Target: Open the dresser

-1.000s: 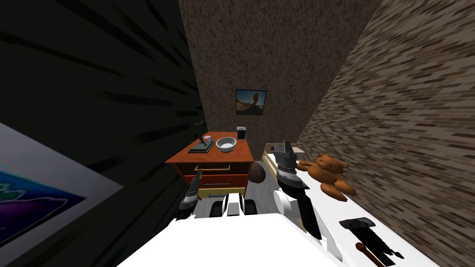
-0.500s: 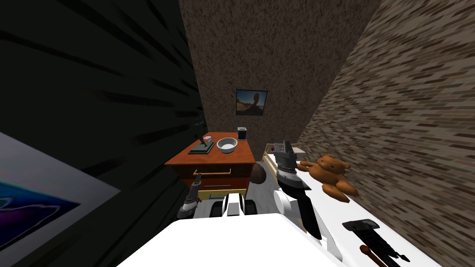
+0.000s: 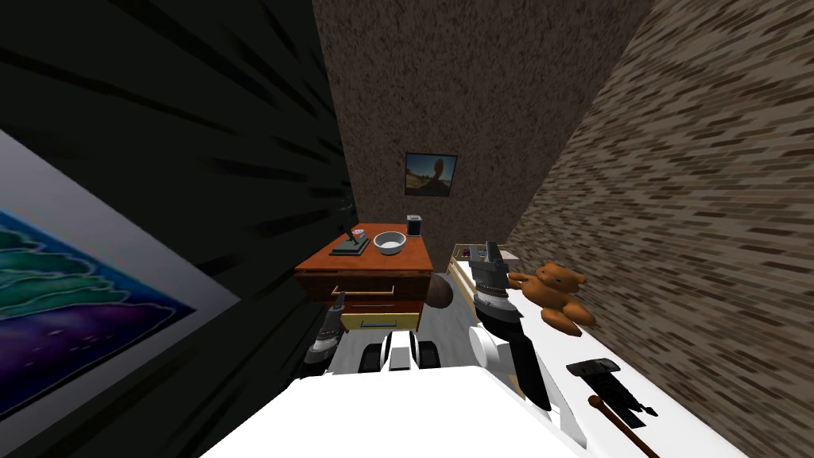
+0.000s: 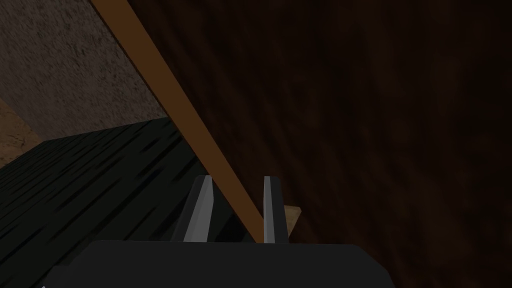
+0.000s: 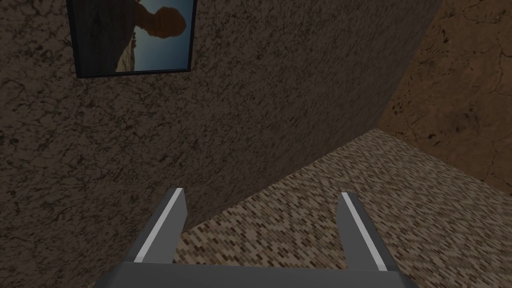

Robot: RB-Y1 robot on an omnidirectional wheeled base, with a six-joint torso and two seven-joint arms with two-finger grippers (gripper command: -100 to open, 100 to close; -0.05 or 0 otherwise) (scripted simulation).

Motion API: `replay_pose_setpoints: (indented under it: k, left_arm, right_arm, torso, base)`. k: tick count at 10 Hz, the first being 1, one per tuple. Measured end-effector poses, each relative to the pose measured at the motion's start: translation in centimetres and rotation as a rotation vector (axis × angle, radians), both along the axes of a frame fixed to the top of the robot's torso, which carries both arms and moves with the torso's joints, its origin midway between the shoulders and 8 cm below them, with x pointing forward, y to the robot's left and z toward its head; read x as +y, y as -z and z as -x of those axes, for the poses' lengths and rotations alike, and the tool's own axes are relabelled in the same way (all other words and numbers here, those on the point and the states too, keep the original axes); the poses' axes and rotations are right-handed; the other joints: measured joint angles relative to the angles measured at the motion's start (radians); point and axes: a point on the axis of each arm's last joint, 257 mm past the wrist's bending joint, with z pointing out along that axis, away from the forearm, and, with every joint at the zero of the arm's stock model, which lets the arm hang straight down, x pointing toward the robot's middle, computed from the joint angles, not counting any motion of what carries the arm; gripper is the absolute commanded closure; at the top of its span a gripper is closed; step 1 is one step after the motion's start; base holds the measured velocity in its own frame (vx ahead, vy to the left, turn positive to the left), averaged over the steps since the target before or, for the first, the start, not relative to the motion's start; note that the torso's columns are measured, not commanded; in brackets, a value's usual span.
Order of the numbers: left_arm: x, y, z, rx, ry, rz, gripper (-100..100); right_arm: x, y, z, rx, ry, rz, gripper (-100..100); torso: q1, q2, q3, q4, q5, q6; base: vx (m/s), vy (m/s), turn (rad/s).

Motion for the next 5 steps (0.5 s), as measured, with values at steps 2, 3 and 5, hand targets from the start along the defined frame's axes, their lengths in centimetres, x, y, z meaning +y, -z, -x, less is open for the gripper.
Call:
replay_pose_setpoints:
  k: [2,3,5]
  left_arm:
    - [0.58,-0.19,-0.82,0.016,0.004,0.001,100]
    - [0.73,0.15,-0.78,0.028,0.002,0.003,100]
    - [0.85,-0.1,-0.49,0.024,0.007,0.003,100]
  right_arm:
    - [0.0,0.0,0.0,0.0,0.0,0.0,0]
    - [0.0,0.01,0.0,0.0,0.0,0.0,0]
    - [0.0,0.0,0.0,0.0,0.0,0.0,0]
  torso:
    - [-0.002,-0.001,-0.001,0.002,-0.002,0.0]
    - [-0.002,-0.007,-0.005,0.0,-0.002,0.001]
    - [-0.002,-0.001,0.0,0.0,-0.001,0.001]
  base:
    - [-0.132,-0.033,0.022]
    - [-0.125,-0.009,0.035]
    - [-0.172,-0.014,0.03]
